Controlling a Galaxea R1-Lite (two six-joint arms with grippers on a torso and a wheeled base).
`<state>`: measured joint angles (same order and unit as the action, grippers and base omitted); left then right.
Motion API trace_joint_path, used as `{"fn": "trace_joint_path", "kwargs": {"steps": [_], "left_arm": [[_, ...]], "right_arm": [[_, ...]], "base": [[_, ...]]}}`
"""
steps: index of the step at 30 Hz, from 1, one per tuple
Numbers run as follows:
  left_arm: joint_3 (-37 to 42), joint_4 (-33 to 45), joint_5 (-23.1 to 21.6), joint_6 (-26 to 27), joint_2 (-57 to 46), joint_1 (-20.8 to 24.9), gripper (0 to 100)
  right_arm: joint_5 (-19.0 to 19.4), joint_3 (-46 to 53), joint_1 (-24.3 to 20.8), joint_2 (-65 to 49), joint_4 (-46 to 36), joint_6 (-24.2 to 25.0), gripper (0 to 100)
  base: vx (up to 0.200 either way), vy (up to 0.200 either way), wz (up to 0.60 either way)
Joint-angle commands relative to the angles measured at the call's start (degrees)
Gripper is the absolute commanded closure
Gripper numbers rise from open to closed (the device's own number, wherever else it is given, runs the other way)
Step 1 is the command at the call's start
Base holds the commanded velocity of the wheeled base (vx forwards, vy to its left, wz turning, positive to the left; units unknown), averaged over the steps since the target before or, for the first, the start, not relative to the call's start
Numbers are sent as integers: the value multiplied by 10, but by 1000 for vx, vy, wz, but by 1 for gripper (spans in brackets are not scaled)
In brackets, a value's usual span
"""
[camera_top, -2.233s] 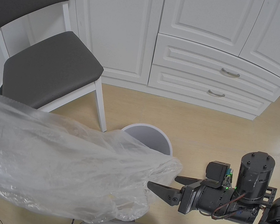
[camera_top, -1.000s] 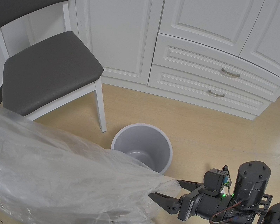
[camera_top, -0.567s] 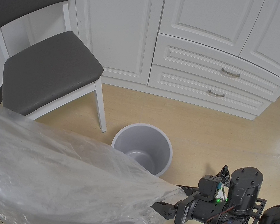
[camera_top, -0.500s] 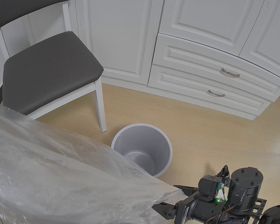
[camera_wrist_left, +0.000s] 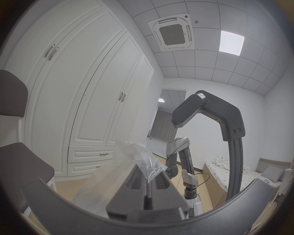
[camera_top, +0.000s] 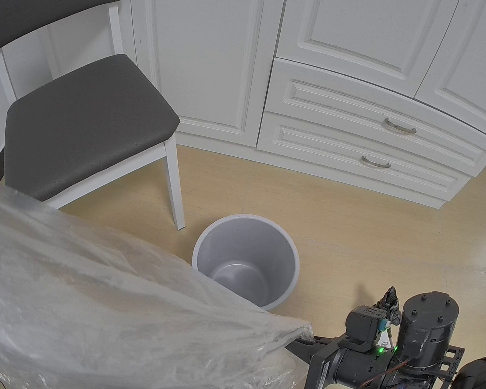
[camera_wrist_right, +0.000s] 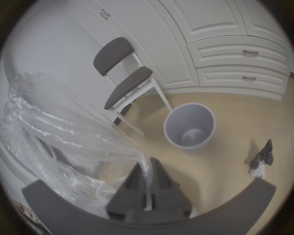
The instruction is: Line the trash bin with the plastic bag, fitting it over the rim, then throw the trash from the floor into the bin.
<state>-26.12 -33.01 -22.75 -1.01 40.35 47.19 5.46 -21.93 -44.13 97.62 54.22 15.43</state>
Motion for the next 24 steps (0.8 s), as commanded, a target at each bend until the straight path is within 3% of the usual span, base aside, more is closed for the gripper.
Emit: {"fn": "trace_joint_path", "kwargs": {"steps": [1,7,11,13,16,18,24], "left_arm": [[0,0,0,0,3,-1,100],[-13,8,6,-11,32,-1,100],[-51,37,43,-67,79,-6,100],[-82,91,76,-78,95,-5,100],[-90,106,82,-78,97,-5,100],[-135,207,99,-80,99,-5,100],[-156,263,102,-93,116,-6,100]], "right_arm": [[-1,4,0,-2,0,-9,100],[-12,-7,10,-15,1,-14,100],[-71,-38,20,-30,1,-8,100],[-108,-54,21,-42,1,-7,100],[-114,-58,22,-45,1,-7,100],[-141,-79,29,-59,-1,-5,100],[-181,-103,41,-83,-5,-6,100]], "base": [[0,0,0],[0,0,0],[0,0,0],[0,0,0],[0,0,0],[0,0,0],[0,0,0]]}}
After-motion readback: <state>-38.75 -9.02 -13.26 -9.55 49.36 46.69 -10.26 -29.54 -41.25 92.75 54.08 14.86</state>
